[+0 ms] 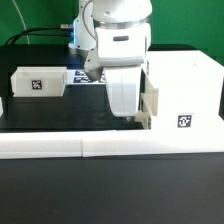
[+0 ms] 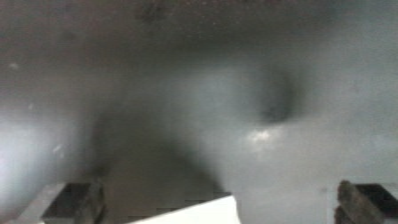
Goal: Assemble drawer
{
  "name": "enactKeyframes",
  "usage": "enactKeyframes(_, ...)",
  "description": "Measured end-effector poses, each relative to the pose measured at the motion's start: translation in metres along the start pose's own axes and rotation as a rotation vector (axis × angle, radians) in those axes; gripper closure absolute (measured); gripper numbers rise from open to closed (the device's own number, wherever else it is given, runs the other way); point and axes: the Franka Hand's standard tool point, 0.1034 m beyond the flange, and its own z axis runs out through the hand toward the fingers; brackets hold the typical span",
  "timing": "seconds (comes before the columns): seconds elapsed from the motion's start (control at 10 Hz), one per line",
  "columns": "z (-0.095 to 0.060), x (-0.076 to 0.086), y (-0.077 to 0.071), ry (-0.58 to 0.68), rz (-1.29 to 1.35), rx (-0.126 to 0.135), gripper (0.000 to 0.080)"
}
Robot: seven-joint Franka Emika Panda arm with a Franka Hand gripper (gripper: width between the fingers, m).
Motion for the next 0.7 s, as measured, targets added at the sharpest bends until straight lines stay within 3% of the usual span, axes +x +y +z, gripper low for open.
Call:
enactKeyframes(0.3, -0.01, -0.048, -0.017, -0.012, 0.068, -0.026, 0.0151)
enactKeyframes(0.7, -0.01, -0.057, -0.022, -0.013, 0.086, -0.034, 0.0151)
